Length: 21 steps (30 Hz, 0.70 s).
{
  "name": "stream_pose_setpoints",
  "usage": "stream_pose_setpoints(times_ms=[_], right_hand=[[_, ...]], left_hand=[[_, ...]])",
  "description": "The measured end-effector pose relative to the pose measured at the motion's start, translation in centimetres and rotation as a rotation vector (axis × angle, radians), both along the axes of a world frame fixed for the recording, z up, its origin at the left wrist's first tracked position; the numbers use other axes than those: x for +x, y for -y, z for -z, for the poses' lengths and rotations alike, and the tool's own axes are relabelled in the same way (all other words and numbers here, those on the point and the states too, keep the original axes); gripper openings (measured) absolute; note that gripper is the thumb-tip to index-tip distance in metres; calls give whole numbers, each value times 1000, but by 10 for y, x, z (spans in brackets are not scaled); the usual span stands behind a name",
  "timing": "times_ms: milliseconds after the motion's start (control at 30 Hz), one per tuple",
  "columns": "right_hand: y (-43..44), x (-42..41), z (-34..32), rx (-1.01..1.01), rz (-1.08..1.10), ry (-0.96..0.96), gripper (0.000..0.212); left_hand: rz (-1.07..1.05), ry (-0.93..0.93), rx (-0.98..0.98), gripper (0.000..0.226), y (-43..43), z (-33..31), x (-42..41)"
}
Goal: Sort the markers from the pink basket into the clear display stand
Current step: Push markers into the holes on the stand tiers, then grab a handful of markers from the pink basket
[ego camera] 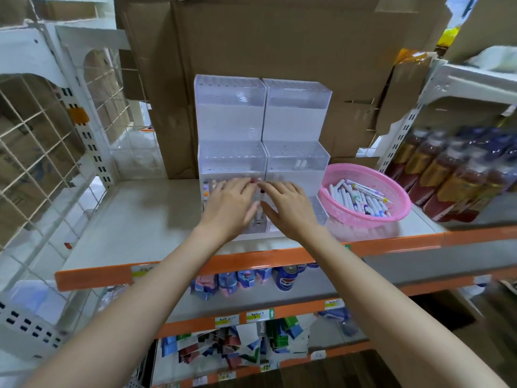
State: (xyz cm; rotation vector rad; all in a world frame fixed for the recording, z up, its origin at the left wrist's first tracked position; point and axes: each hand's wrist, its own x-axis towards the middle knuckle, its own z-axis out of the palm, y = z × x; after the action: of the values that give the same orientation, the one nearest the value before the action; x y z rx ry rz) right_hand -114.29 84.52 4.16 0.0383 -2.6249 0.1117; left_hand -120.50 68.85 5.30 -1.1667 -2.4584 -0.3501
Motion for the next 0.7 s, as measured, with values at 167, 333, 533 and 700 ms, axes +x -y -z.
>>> stream_pose_setpoints(times_ms=[167,333,533,700], right_hand=[[-55,23,0,-24,112,99,43],[-117,42,2,-71,187,98,39],[-189,51,4,-85,228,126,29],[-238,46,13,-105,302,281,35]], left_hand=[[27,23,-99,54,-61,0,13],[151,83,-88,46,-130,-4,27],[251,123,-47,32,-210,-1,33],[225,223,-118,24,-259,5,27]])
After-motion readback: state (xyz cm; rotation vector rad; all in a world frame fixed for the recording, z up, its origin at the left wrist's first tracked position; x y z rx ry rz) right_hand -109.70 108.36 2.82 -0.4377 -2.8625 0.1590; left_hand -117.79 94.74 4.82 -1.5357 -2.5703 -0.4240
